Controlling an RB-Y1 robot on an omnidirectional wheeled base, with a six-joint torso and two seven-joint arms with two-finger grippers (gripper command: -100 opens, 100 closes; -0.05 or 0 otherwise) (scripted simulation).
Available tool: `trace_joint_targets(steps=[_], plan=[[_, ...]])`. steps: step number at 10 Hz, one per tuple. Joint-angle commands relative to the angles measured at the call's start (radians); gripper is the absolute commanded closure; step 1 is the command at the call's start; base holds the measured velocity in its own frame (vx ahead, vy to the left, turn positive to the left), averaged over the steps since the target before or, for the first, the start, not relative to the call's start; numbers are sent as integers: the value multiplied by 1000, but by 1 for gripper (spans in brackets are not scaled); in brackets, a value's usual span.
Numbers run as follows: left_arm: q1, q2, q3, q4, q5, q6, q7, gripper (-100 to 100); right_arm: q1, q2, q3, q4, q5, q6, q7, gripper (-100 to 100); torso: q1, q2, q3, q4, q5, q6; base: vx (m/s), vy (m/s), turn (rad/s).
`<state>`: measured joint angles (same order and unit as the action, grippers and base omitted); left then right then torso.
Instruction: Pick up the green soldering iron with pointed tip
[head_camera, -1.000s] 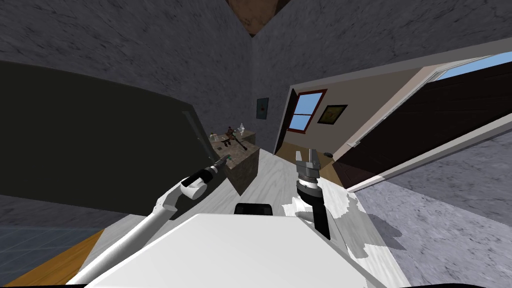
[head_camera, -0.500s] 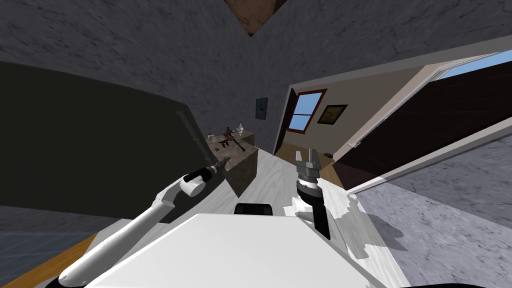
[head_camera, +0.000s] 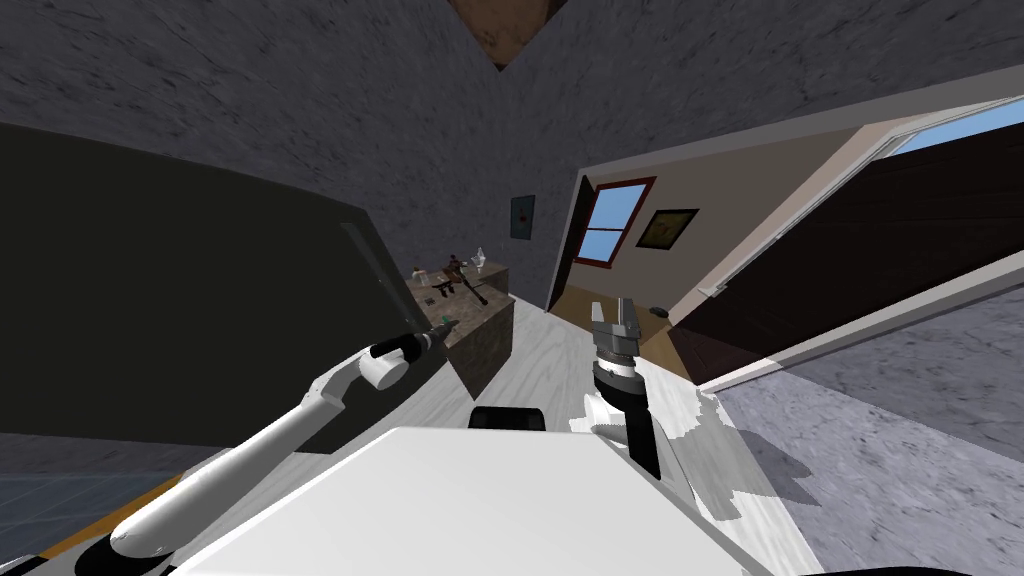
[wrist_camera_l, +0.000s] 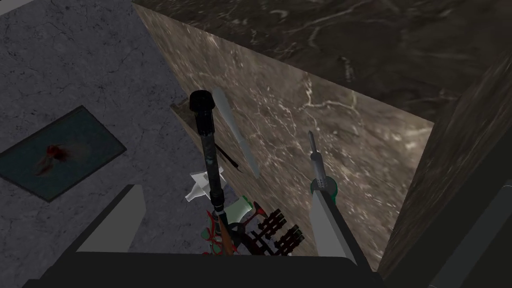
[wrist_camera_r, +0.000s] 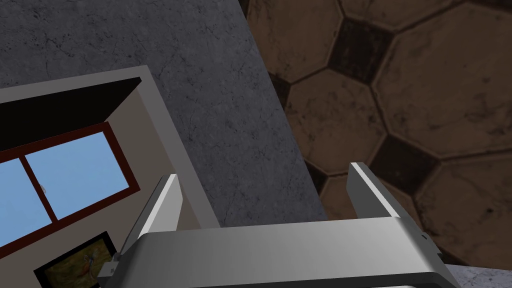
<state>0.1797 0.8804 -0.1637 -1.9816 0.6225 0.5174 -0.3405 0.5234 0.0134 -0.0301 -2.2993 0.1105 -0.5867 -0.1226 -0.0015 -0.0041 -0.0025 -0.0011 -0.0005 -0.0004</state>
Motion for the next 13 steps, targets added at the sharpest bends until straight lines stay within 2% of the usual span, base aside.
trace_joint_targets(steps=[1, 2, 3, 4, 5, 6, 8, 9, 10, 11, 12, 13], plan=[[-14, 40, -14, 14, 26, 50, -16, -100, 0, 0, 0, 0, 0, 0, 0, 0, 0, 0, 0, 0, 0, 0, 82, -29, 16], [-14, 40, -14, 14, 26, 62, -16, -100, 0, 0, 0, 0, 0, 0, 0, 0, 0, -1, 0, 0, 0, 0, 80, -40, 8], [-25, 72, -27, 25, 47, 98, -29, -100, 0, 0, 0, 0, 0, 0, 0, 0, 0, -1, 0, 0, 0, 0, 96, -33, 20], [-25, 72, -27, 25, 47, 108, -29, -100, 0, 0, 0, 0, 0, 0, 0, 0, 0, -2, -1, 0, 0, 0, 79, -22, 10], [-36, 103, -40, 35, 66, 147, -41, -100, 0, 0, 0, 0, 0, 0, 0, 0, 1, -1, -1, 0, 0, 0, 90, -42, 14], [-36, 103, -40, 35, 66, 153, -41, -100, 0, 0, 0, 0, 0, 0, 0, 0, 0, -1, -1, 0, 0, 0, 74, -25, 15], [-55, 160, -64, 51, 102, 222, -64, -100, 0, 0, 0, 0, 0, 0, 0, 0, 1, -1, 0, 0, 0, 0, 101, -30, 27], [-55, 160, -64, 51, 102, 240, -64, -100, 0, 0, 0, 0, 0, 0, 0, 0, 0, -3, -2, -1, 0, 0, 114, -21, 10], [-64, 187, -75, 58, 119, 271, -75, -100, 0, 0, 0, 0, 0, 0, 0, 0, 1, -3, -2, -1, 0, 0, 120, -5, 17], [-64, 187, -75, 58, 119, 281, -75, -100, 0, 0, 0, 0, 0, 0, 0, 0, 2, -3, -2, -1, 0, 0, 85, -10, 6], [-72, 212, -86, 64, 135, 315, -85, -100, 0, 0, 0, 0, 0, 0, 0, 0, 2, -2, -1, -1, 0, 0, 89, -15, 21], [-72, 212, -86, 64, 135, 319, -85, -100, 0, 0, 0, 0, 0, 0, 0, 0, 2, -1, -1, 0, 0, 0, 79, -16, 9]])
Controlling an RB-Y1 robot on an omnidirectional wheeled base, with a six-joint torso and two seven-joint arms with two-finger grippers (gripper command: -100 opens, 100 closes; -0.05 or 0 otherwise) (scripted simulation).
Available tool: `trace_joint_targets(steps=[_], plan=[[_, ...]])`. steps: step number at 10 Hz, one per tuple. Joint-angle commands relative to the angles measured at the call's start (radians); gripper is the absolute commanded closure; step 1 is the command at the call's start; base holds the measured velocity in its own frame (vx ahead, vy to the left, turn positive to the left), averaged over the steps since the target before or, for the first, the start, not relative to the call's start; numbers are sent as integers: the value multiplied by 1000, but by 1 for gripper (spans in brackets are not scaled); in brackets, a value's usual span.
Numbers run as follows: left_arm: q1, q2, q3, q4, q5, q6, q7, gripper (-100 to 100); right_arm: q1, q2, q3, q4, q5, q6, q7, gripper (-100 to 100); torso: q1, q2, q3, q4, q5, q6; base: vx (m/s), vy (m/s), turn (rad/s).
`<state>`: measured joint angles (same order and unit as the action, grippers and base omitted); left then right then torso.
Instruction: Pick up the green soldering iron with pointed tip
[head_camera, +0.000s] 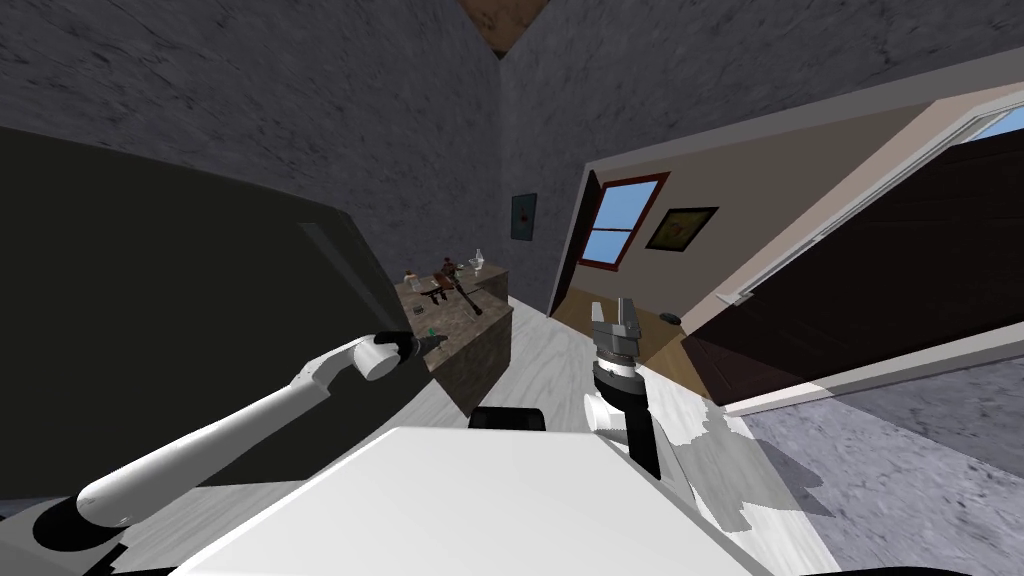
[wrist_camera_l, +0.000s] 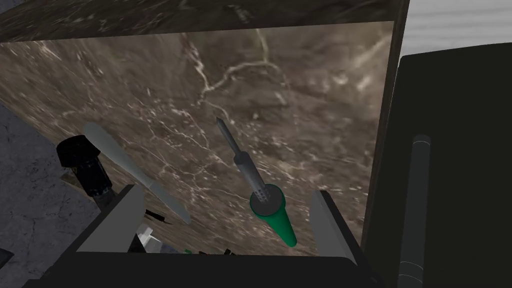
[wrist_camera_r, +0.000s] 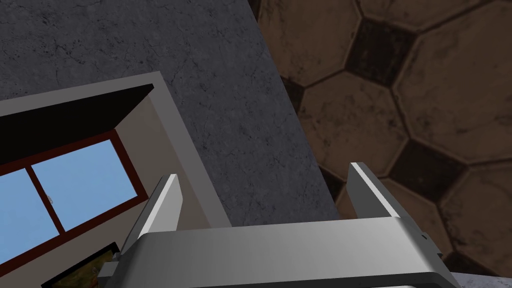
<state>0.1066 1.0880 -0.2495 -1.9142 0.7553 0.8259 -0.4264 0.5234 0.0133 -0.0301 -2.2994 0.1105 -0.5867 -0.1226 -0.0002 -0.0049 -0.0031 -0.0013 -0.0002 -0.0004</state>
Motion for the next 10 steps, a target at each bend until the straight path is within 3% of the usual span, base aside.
trace_joint_targets(steps=[1, 3, 4, 10], plan=[[-6, 29, -10, 1, 17, 47, -8, -100, 0, 0, 0, 0, 0, 0, 0, 0, 0, 0, 0, 0, 0, 0, 85, -22, 14], [-19, 72, -29, 9, 44, 106, -26, -100, 0, 0, 0, 0, 0, 0, 0, 0, -1, -3, -2, 0, 0, 0, 154, -40, 21], [-19, 72, -29, 9, 44, 113, -26, -100, 0, 0, 0, 0, 0, 0, 0, 0, -2, -5, -3, -1, 0, 0, 94, -19, 12], [-41, 165, -68, 19, 104, 246, -63, -100, 0, 0, 0, 0, 0, 0, 0, 0, 0, 3, 2, 1, 0, 0, 59, -21, 31]])
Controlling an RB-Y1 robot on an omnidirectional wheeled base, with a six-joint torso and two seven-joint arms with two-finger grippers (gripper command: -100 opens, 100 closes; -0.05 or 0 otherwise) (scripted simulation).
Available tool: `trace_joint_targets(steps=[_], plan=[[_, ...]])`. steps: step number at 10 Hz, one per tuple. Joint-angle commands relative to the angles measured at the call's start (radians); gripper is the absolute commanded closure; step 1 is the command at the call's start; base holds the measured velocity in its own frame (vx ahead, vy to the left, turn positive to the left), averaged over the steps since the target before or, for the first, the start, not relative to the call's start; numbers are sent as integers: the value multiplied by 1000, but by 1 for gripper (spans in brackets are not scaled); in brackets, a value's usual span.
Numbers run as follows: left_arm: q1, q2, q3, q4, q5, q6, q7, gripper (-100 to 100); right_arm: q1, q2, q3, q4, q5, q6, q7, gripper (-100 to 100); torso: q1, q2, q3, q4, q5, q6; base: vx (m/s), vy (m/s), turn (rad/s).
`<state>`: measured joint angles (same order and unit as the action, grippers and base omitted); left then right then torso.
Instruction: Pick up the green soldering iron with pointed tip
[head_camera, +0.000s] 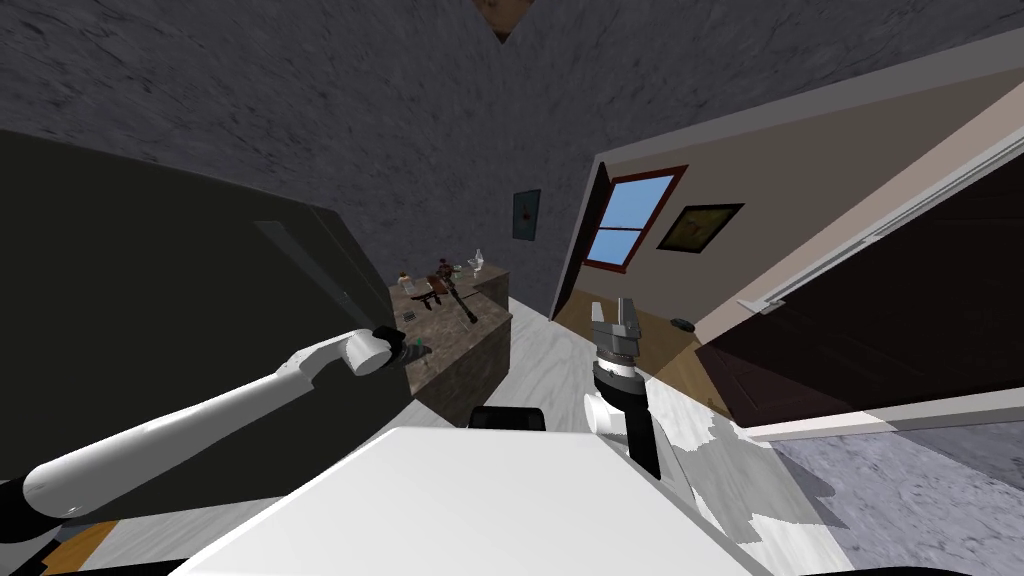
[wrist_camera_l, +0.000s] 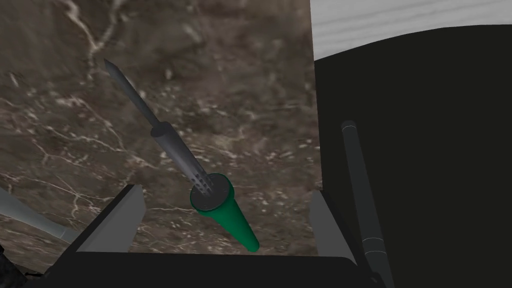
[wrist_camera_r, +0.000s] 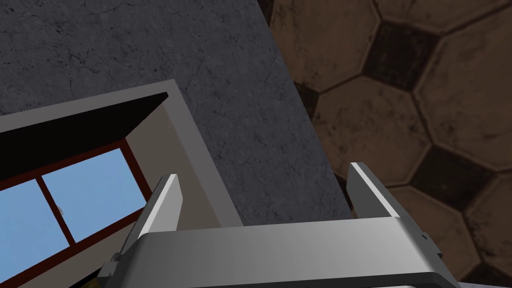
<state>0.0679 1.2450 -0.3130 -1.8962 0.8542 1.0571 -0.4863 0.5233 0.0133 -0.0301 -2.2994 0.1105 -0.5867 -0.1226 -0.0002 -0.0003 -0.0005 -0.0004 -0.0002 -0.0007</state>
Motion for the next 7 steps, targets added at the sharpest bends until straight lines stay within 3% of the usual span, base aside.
trace_joint_targets(steps=[1, 2, 3, 5, 6, 7], plan=[[0, 0, 0, 0, 0, 0, 0, -100, 0, 0, 0, 0, 0, 0, 0, 0, 0, 0, 0, 0, 0, 0, 7, -8, 11], [0, 1, -1, 0, 0, 4, -1, 0, 0, 0, 0, 0, 0, 0, 0, 0, 1, 1, 0, 0, 0, 0, 0, 0, 0], [6, -23, -11, 30, -22, -15, -4, -100, 0, 0, 0, 0, 0, 0, 0, 0, 1, 1, 1, 0, 0, 0, 4, 4, -71], [11, -47, -21, 59, -45, -34, -8, -100, 0, 0, 0, 0, 0, 0, 0, 0, 2, 2, 1, 0, 1, 0, -7, 11, -56], [11, -37, -17, 49, -35, -27, -7, -100, 0, 0, 0, 0, 0, 0, 0, 0, 2, 2, 1, 0, 1, 0, 0, 0, 0], [11, -39, -17, 51, -36, -30, -8, 100, 0, 0, 0, 0, 0, 0, 0, 0, 2, 2, 1, 0, 0, 0, 0, 0, 0]])
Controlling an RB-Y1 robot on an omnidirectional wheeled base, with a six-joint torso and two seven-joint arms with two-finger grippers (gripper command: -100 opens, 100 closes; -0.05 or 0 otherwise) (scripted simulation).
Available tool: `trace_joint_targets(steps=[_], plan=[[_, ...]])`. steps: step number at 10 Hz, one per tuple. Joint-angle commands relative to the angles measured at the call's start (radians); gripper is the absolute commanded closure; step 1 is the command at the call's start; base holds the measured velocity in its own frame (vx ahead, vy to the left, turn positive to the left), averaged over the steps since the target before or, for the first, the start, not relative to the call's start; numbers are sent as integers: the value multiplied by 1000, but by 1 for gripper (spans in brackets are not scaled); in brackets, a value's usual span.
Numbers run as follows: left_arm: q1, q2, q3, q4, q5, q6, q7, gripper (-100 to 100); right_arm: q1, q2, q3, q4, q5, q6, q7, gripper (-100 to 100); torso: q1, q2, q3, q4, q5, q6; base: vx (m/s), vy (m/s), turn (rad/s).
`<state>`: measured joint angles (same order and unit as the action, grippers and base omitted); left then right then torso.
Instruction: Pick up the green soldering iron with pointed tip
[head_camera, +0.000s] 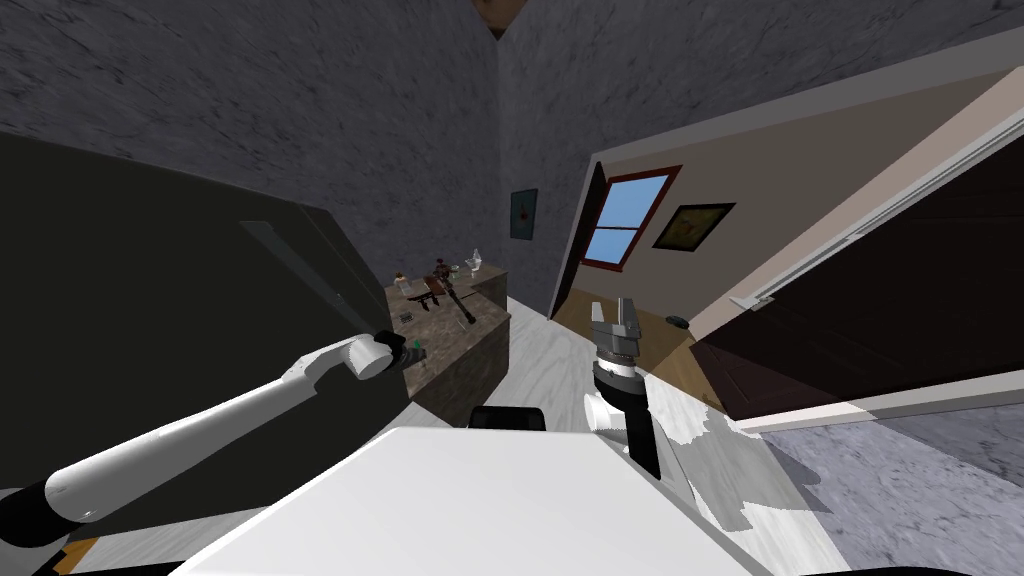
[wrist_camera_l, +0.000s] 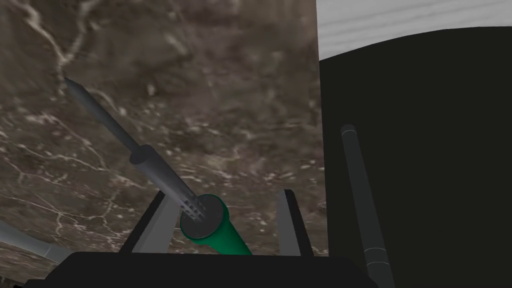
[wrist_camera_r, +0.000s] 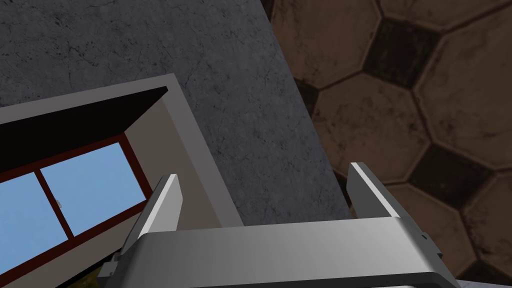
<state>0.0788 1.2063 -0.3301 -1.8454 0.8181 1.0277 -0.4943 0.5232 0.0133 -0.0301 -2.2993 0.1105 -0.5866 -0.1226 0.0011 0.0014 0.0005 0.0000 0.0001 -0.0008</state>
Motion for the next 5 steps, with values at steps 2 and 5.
trace_joint_targets(steps=[2, 5], plan=[[-1, -1, 1, -1, 1, -1, 1, 100, 0, 0, 0, 0, 0, 0, 0, 0, 2, 0, 0, -1, 1, -1, 1, -3, 2], [-1, 0, 1, 0, 1, 0, 2, 0, 0, 0, 0, 0, 0, 0, 0, 0, 3, -1, -1, -1, 1, 0, 0, 0, 0]])
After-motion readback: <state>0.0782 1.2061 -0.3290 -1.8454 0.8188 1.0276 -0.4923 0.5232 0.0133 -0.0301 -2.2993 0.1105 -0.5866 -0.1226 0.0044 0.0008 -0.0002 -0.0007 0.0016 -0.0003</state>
